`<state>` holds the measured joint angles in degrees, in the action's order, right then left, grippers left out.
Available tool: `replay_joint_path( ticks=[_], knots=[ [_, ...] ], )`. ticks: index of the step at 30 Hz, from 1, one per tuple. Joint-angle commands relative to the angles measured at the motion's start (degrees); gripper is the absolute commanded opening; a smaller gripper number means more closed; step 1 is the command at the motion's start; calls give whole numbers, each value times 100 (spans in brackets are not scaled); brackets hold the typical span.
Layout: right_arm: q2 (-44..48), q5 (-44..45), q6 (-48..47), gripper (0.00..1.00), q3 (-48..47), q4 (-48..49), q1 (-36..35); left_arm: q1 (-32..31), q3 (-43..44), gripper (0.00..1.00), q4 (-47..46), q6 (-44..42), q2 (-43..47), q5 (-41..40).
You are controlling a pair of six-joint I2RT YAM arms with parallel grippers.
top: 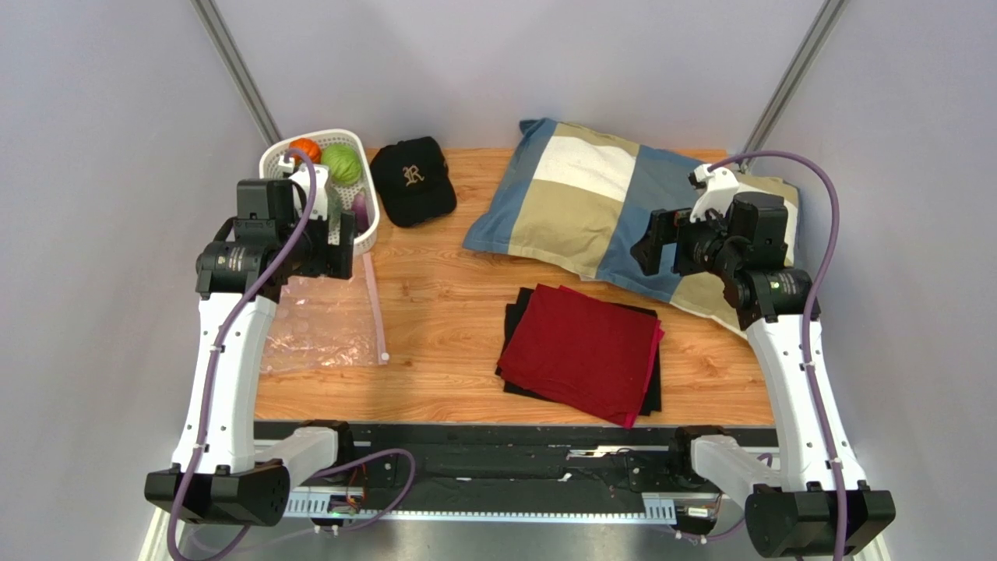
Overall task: Place the food in the zip-top bag and seal the zipper
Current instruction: Pick up the zipper food storage bag at the center of the board.
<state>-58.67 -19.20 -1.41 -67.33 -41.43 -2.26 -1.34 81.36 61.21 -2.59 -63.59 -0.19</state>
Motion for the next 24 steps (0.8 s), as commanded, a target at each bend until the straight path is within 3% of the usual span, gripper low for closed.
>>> replay_joint_path(
  ticks=[1, 9, 17, 24],
  knots=[
    [-30, -233, 413, 100, 123, 390, 24, 29, 90, 99, -22, 75, -13, -421],
    [-179, -532, 791, 100, 370, 636, 15, -50, -322, 99, -215, -487, -30, -606],
    [-320, -708, 818, 100, 501, 636, 24, -893, -1077, 99, -900, -1041, -416, -1097],
    [-399, -778, 827, 100, 572, 689, 24, -1604, -1035, 99, -1173, -366, -1540, -2133]
  ],
)
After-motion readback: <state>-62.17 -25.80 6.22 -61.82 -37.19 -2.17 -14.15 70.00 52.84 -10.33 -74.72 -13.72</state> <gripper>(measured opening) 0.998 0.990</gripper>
